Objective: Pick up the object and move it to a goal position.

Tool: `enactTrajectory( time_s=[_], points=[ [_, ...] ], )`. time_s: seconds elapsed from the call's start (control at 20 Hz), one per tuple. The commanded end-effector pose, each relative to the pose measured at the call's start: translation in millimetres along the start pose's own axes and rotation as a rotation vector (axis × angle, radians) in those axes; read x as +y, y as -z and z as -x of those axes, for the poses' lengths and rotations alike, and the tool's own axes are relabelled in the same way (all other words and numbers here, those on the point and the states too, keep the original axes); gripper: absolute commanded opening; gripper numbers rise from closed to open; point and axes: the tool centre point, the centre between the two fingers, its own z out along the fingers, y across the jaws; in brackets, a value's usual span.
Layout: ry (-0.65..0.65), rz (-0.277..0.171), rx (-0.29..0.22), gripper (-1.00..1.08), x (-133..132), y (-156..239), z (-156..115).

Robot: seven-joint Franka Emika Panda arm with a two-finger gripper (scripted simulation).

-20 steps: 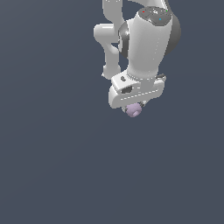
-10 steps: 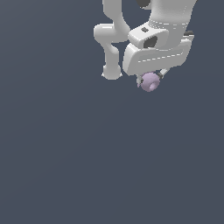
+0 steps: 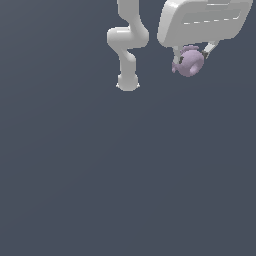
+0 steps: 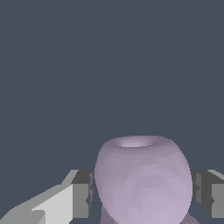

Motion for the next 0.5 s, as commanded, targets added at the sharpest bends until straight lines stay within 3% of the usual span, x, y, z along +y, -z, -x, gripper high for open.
enactTrajectory(
  time_s=[0.0, 0.45],
  points=[
    [-0.001, 0.000, -0.001, -1.00, -5, 12, 1],
    [-0.001, 0.000, -0.001, -1.00, -13, 28, 1]
  ],
)
